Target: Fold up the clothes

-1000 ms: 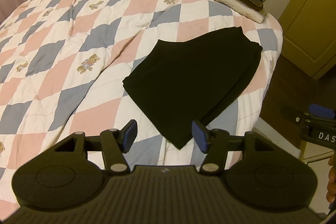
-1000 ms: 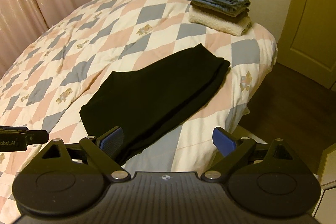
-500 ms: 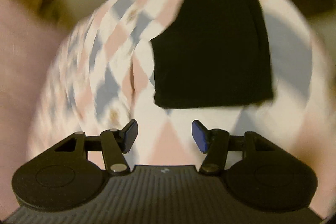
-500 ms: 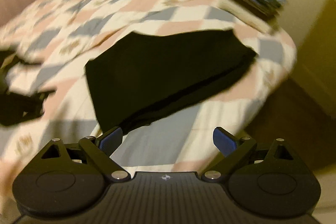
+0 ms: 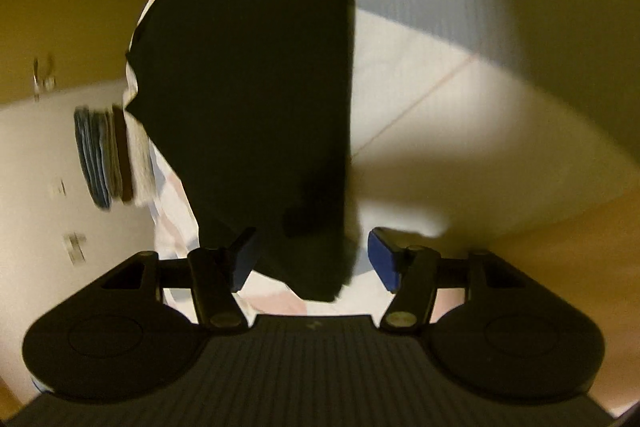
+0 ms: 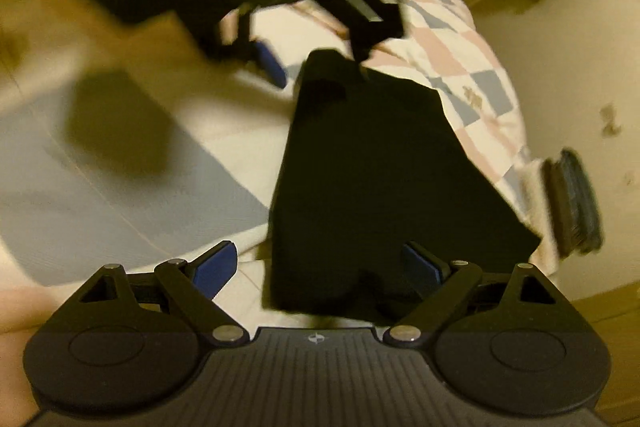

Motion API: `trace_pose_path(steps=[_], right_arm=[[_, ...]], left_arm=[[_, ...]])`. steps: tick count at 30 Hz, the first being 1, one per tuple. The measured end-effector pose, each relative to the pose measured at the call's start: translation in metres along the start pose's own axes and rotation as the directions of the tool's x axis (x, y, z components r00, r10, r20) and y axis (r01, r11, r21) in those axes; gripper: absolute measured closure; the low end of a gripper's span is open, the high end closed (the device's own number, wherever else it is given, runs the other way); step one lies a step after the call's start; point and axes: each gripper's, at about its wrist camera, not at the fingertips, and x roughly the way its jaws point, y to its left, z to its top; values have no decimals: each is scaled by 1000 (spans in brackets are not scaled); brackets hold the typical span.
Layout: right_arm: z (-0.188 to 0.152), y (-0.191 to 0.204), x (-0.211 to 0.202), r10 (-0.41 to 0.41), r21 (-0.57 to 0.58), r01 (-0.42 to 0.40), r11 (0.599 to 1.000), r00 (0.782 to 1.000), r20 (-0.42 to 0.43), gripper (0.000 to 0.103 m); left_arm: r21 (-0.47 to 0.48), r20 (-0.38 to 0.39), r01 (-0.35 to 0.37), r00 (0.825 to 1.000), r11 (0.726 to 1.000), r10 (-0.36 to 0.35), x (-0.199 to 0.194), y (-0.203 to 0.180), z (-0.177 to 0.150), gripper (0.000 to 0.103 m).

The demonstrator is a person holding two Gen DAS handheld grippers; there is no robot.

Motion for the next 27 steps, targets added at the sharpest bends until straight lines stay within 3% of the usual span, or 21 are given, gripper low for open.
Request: trace_pose_path(steps=[3, 4, 6, 7, 9, 13, 15, 18, 22, 25, 27], right_arm=[[-1, 19, 18, -92, -98, 91, 991, 996, -3, 14], [-1, 22, 21, -109, -117, 109, 987, 994, 7, 14], [-2, 24, 27, -122, -144, 124, 982, 992, 21, 21], [-3, 23, 29, -114, -149, 116, 982, 993, 22, 31], [-5, 15, 32, -62, -138, 62, 989, 998, 10, 66], [-10, -25, 25, 100, -25, -99, 995, 994, 32, 86], [-13, -62, 17, 216, 99, -221, 970, 975, 59, 88], [-27, -134, 12, 387, 318, -411, 854, 912, 140, 91], [-59, -229, 17, 529, 523, -594, 611, 798, 287, 91], [-91, -297, 38, 589, 606, -673, 425, 714, 379, 91], [-114, -339, 63, 607, 648, -679, 346, 689, 397, 92]], left_arm=[[58, 26, -47, 999, 997, 46, 15, -9, -9, 46], [69, 29, -62, 998, 996, 60, 20, -10, -10, 51], [86, 36, -63, 998, 994, 60, 27, -12, -12, 59], [92, 37, -53, 998, 994, 50, 29, -11, -10, 66], [80, 33, -24, 999, 997, 21, 28, -6, -9, 73], [-31, 17, 67, 998, 997, -67, 19, 28, -9, 87], [-118, 14, 122, 992, 985, -122, 14, 57, -11, 89], [-271, 18, 189, 981, 944, -191, 7, 111, -17, 91], [-414, 35, 210, 976, 886, -215, 11, 199, -20, 91], [-496, 45, 206, 976, 844, -211, 33, 266, -15, 90], [-548, 52, 202, 977, 812, -208, 58, 308, -9, 89]])
